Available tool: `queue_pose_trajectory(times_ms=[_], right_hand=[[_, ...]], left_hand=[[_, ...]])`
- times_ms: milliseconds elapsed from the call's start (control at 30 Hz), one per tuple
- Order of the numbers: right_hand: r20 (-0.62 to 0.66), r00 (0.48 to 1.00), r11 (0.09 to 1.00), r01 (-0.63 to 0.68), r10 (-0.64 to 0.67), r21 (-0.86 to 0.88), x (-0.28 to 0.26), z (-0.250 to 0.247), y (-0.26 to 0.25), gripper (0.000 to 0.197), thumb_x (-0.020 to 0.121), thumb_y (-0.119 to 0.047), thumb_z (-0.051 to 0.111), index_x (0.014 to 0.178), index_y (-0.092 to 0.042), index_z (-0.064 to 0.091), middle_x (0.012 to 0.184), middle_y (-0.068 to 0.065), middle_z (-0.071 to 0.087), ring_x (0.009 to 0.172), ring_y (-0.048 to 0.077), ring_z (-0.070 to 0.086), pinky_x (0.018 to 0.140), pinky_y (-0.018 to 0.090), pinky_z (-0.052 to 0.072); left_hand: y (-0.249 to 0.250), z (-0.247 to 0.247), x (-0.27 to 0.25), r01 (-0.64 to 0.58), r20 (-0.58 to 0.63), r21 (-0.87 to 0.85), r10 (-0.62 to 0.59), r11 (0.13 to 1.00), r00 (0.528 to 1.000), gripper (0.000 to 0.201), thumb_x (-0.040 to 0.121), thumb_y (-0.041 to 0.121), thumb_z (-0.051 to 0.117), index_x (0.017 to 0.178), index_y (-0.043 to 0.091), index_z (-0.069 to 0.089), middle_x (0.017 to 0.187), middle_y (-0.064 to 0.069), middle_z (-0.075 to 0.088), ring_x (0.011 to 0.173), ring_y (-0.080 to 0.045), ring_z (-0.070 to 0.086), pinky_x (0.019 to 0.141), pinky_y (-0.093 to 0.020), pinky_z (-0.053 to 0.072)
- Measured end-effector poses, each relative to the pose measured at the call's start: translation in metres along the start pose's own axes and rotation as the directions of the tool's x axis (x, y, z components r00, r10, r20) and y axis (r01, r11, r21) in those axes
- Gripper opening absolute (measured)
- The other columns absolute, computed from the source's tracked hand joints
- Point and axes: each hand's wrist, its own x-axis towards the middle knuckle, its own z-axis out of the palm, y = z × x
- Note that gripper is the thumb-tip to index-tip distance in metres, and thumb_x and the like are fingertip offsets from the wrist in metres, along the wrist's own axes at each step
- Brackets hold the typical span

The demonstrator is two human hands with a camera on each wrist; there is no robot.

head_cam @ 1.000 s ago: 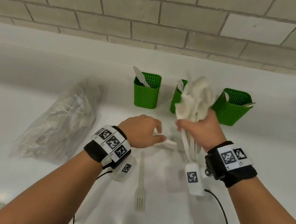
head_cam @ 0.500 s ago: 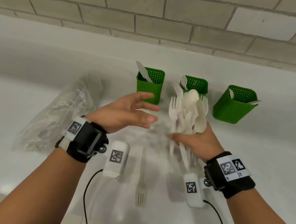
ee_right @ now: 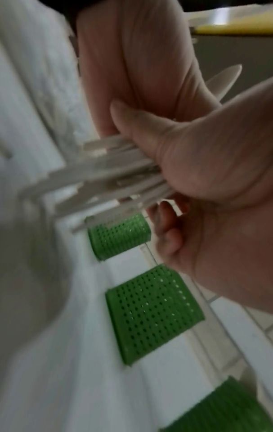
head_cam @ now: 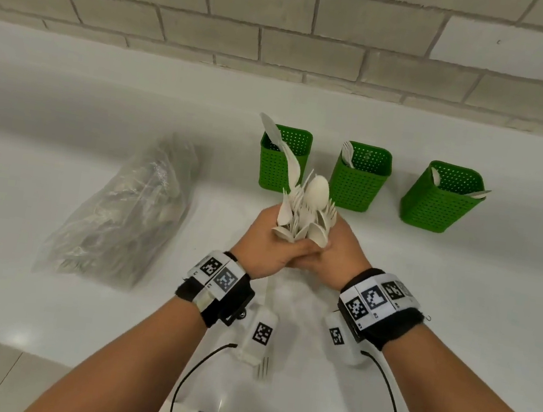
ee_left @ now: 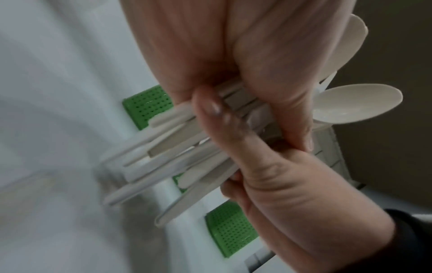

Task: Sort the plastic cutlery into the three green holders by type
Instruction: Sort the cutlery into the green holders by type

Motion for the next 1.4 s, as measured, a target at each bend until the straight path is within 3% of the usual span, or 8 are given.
queue_pose_trajectory(times_ms=[100,467,700,833,967,1033,1233,1400], right_hand=[[0.102,0.995,0.997,-0.003,0.010,-0.072,-0.007,-0.003,0.008,0.040,0.069,-0.011,0.082,0.106,-0.020,0.070,0.102,0.001,0.070,0.099,0.019,0.065,0.090,0.036,0.052],[0.003,0.996,0.985,0.088,-0.088,-0.151,-0.001,-0.004,0.005,0.046,0.063,-0.013,0.085,0.106,-0.013,0.069,0.098,0.004,0.070,0.089,0.016,0.063,0.076,0.023,0.046],[0.084,0.987,0.991,-0.135,0.137,-0.027,-0.011,-0.001,0.011,0.062,0.073,-0.002,0.078,0.129,-0.008,0.053,0.093,-0.001,0.065,0.080,0.018,0.069,0.080,0.033,0.057],[0.273,0.962,0.938,0.103,-0.010,-0.330,-0.016,0.014,-0.005,0.040,0.073,-0.008,0.076,0.109,-0.020,0.067,0.096,-0.005,0.056,0.076,0.003,0.052,0.073,0.019,0.041],[0.616,0.787,0.768,0.402,-0.012,-0.499,-0.029,0.023,0.001,0.048,0.074,-0.025,0.078,0.121,-0.030,0.066,0.108,-0.006,0.044,0.100,0.014,0.044,0.080,0.026,0.039],[0.606,0.795,0.731,0.430,-0.028,-0.530,-0.028,0.021,0.007,0.030,0.078,-0.034,0.075,0.108,-0.029,0.072,0.106,-0.007,0.046,0.101,0.017,0.044,0.080,0.030,0.039],[0.329,0.905,0.702,0.049,0.269,-0.710,-0.005,-0.010,0.025,0.008,0.090,-0.019,0.058,0.096,-0.014,0.059,0.103,0.009,0.061,0.095,0.027,0.059,0.077,0.030,0.045],[-0.084,0.981,0.957,-0.148,0.173,0.248,0.004,-0.044,0.007,0.016,0.082,-0.006,0.073,0.085,-0.012,0.058,0.074,0.003,0.061,0.058,0.012,0.057,0.054,0.025,0.047]], left_hand=[[-0.016,0.001,0.002,0.086,0.036,-0.026,-0.085,0.996,0.996,0.046,0.079,0.019,0.078,0.120,0.006,0.064,0.117,-0.004,0.070,0.111,-0.012,0.064,0.096,-0.027,0.050],[-0.008,0.000,0.011,-0.009,-0.056,0.076,0.014,0.997,0.998,0.030,0.070,-0.015,0.072,0.082,0.012,0.068,0.075,0.010,0.067,0.069,0.009,0.063,0.064,-0.010,0.046],[-0.008,-0.040,0.014,0.034,-0.324,-0.309,-0.139,0.950,0.936,0.026,0.076,-0.014,0.068,0.075,0.012,0.070,0.077,-0.012,0.071,0.067,-0.030,0.065,0.068,-0.039,0.052],[-0.012,-0.045,0.015,0.063,-0.229,-0.327,-0.144,0.943,0.963,0.032,0.076,-0.011,0.069,0.071,0.020,0.073,0.069,-0.004,0.066,0.062,-0.025,0.058,0.065,-0.037,0.049],[-0.014,-0.047,0.013,0.143,-0.188,-0.478,-0.260,0.866,0.947,0.023,0.072,0.002,0.073,0.092,0.008,0.064,0.066,-0.003,0.059,0.057,-0.018,0.057,0.057,-0.030,0.053],[-0.014,-0.049,0.012,0.182,-0.137,-0.526,-0.294,0.831,0.946,0.024,0.073,0.007,0.072,0.096,0.005,0.063,0.065,-0.003,0.058,0.058,-0.017,0.058,0.059,-0.031,0.055],[-0.009,-0.056,0.010,0.215,-0.039,-0.614,-0.302,0.759,0.952,0.028,0.077,0.003,0.065,0.105,-0.003,0.062,0.074,-0.009,0.066,0.075,-0.025,0.069,0.087,-0.038,0.057],[-0.009,-0.055,0.012,0.238,0.024,-0.617,-0.285,0.750,0.958,0.029,0.079,0.003,0.064,0.108,-0.001,0.062,0.077,-0.010,0.065,0.067,-0.020,0.065,0.067,-0.031,0.056]])
